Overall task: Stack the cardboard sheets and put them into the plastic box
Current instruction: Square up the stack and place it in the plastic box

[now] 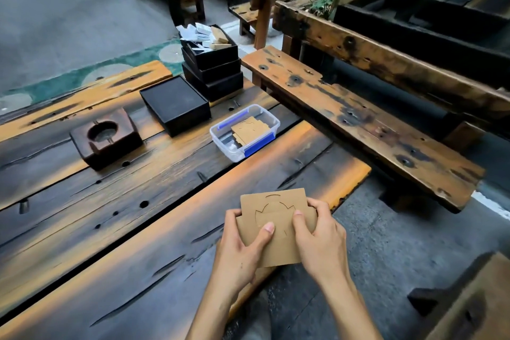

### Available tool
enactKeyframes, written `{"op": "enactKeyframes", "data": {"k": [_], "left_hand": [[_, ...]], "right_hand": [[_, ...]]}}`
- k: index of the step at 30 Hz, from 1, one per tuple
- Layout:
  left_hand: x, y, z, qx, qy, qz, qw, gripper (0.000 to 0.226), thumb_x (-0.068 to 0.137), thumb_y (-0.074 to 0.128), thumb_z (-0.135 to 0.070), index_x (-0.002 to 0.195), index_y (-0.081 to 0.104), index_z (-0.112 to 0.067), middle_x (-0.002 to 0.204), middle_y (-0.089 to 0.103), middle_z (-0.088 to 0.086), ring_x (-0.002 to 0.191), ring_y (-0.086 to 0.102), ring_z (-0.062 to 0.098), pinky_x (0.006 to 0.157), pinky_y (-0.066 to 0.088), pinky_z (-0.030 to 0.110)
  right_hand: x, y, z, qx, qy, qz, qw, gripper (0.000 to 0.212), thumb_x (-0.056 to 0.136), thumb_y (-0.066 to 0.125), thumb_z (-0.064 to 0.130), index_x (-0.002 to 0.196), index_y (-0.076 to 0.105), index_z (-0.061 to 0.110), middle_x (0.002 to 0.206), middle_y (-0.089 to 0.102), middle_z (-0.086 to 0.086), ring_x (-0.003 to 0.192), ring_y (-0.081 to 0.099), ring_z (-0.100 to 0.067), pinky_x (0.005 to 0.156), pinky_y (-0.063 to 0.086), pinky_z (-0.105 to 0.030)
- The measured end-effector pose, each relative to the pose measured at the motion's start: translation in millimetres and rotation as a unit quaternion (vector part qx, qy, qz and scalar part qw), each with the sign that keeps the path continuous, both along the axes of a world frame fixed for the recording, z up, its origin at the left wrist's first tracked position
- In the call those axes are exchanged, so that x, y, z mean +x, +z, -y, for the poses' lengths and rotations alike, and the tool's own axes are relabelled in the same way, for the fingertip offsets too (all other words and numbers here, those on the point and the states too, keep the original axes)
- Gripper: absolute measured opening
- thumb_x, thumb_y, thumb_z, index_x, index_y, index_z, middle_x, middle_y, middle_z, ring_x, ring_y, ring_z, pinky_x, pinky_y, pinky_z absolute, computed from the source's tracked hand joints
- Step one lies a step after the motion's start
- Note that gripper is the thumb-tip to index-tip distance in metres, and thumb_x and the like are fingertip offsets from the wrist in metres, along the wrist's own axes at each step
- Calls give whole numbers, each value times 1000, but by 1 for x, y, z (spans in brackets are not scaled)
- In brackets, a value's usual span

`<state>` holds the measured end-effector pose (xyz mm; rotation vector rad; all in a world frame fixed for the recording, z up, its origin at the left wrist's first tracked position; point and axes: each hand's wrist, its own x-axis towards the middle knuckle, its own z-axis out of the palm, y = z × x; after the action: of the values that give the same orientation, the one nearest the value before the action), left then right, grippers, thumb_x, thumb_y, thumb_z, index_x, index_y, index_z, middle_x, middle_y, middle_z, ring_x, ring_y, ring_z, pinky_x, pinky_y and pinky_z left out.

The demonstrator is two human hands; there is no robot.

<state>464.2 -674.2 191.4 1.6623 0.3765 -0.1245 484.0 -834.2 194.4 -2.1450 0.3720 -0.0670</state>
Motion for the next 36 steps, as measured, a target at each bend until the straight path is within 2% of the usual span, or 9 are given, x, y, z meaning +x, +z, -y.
{"op": "enactKeyframes", "data": {"k": [7, 11, 13, 19, 22, 27, 30, 32, 36], "left_hand": [[82, -17, 20, -40, 16, -6, 999, 33, 83, 78, -53, 101, 51, -47, 98, 76, -15, 74, 70, 5, 45, 42, 18], [138, -22, 19, -66, 20, -18, 997, 49, 72, 75, -63, 109, 49, -47, 95, 76, -16, 68, 72, 15, 38, 43, 26], [165, -23, 16, -84, 20, -29, 996, 55, 70, 77, -61, 114, 48, -44, 98, 75, -16, 75, 75, 20, 40, 45, 27], [225, -27, 6, -175, 21, -41, 983, 47, 91, 78, -11, 124, 48, -24, 102, 78, -13, 72, 75, 12, 39, 46, 24], [255, -33, 4, -178, 55, -51, 981, 47, 91, 76, -5, 124, 48, -23, 102, 79, -10, 69, 74, 12, 36, 40, 22], [313, -55, -2, -173, 108, -68, 977, 46, 90, 77, -8, 121, 49, -28, 95, 80, -13, 64, 71, 12, 34, 37, 21], [350, -74, -4, -159, 168, -79, 970, 43, 91, 76, -6, 117, 49, -26, 85, 80, -14, 54, 68, 10, 31, 34, 19], [369, -85, -7, -154, 207, -96, 961, 41, 91, 74, -3, 114, 47, -25, 84, 79, -10, 50, 66, 8, 30, 32, 17], [420, -118, -7, -130, 275, -141, 942, 41, 92, 73, -5, 116, 45, -22, 102, 73, -3, 65, 68, 15, 32, 34, 18]], "right_hand": [[89, -11, 18, -6, 21, 7, 1000, 30, 90, 65, 42, 117, 55, 39, 100, 63, 12, 92, 55, -14, 78, 36, -26], [146, -15, 18, -12, 40, 10, 999, 37, 88, 73, 44, 120, 55, 38, 102, 69, 10, 94, 62, -14, 81, 43, -27], [175, -18, 16, -13, 46, 10, 999, 37, 87, 74, 44, 120, 57, 38, 101, 69, 14, 97, 65, -14, 83, 46, -28], [248, -25, 12, 2, 70, -6, 998, 36, 86, 75, 45, 117, 57, 39, 104, 71, 17, 103, 68, -14, 92, 52, -35], [282, -32, 7, 1, 100, -20, 995, 33, 88, 73, 46, 113, 52, 45, 100, 65, 24, 103, 64, -13, 87, 48, -30], [357, -56, 2, 30, 179, -86, 980, 52, 89, 70, 51, 136, 54, 35, 126, 68, 10, 117, 62, -13, 101, 50, -37], [402, -73, 4, 73, 196, -140, 968, 65, 90, 70, 51, 148, 46, 33, 126, 66, 9, 116, 63, -11, 104, 49, -36], [424, -82, 6, 67, 185, -150, 969, 64, 92, 71, 45, 149, 47, 26, 121, 66, 9, 109, 64, -9, 101, 50, -32], [482, -102, 11, -18, 240, -160, 957, 48, 92, 68, 39, 136, 56, 24, 124, 63, 0, 120, 59, -21, 103, 47, -40]]}}
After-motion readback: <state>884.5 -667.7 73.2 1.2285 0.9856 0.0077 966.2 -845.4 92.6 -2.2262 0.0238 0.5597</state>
